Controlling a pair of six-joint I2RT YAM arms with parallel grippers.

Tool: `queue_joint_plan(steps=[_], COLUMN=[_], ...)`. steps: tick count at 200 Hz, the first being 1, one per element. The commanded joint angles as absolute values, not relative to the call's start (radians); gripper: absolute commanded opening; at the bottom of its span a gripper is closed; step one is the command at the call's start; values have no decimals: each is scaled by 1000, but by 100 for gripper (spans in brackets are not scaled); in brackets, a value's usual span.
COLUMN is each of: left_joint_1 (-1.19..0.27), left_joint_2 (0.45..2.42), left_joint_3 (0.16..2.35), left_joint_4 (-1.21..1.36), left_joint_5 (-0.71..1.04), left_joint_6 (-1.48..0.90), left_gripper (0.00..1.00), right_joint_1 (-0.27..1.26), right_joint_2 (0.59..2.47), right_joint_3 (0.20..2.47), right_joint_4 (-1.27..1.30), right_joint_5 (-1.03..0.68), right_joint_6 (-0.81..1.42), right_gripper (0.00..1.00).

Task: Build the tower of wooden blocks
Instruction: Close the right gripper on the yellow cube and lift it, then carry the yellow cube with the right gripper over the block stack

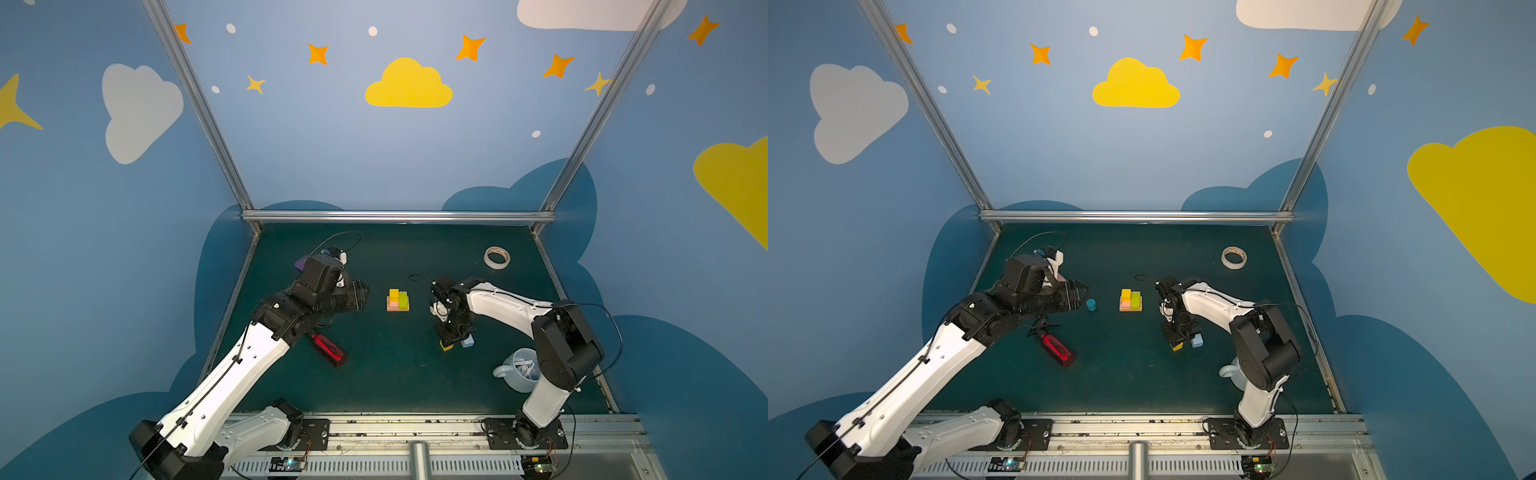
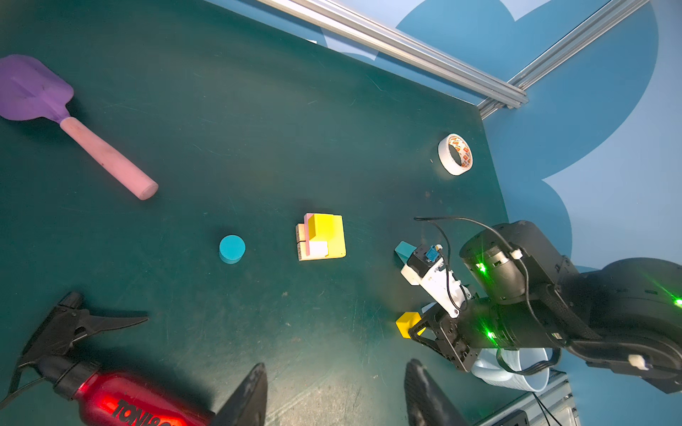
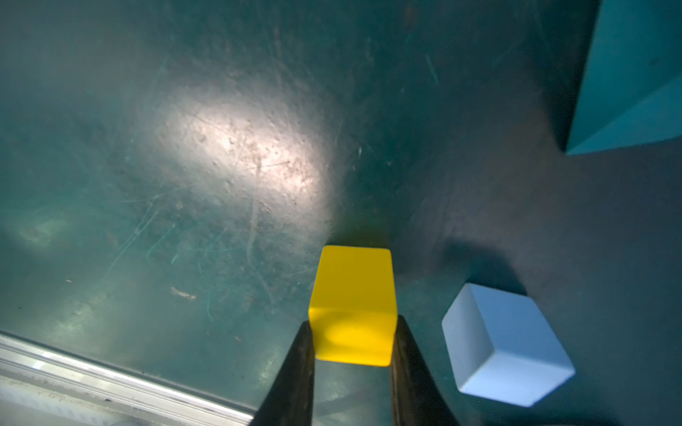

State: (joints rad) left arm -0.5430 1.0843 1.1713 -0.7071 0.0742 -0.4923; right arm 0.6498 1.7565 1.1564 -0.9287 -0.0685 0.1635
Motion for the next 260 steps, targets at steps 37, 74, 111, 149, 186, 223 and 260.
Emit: queue_joint_plan(steps=[37, 74, 111, 149, 186, 223, 260], left_joint_1=[-535, -526, -516, -508, -498, -490, -489], left_joint_2=[1063, 1080, 1104, 1110, 1102, 1103, 1095], left_joint_3=[1143, 1137, 1127, 1120, 1118, 1123, 1106], left_joint_4=[-701, -686, -658, -652, -652, -659, -656], left_joint_5=[69, 67, 76, 97, 100, 106, 113], left_joint_6=[-495, -502, -507, -510, -508, -502, -508], left_gripper=[59, 58, 57, 57, 57, 57, 56], right_joint_1=[656, 657, 658, 663, 663, 668, 672], right_joint_2=[1793, 1853, 1965, 2090, 2148, 2207, 2272], right_joint_3=[1342, 1505, 1687, 1857, 1953, 2049, 2150], right_joint_4=[-1055, -1118, -1159, -1204, -1212, -1218, -1253], right_joint_5=[-58, -39, -34, -42, -51, -78, -83], right_joint_6=[215, 233, 256, 285, 364, 416, 437], right_gripper=[12, 10, 7, 6, 6, 6, 6])
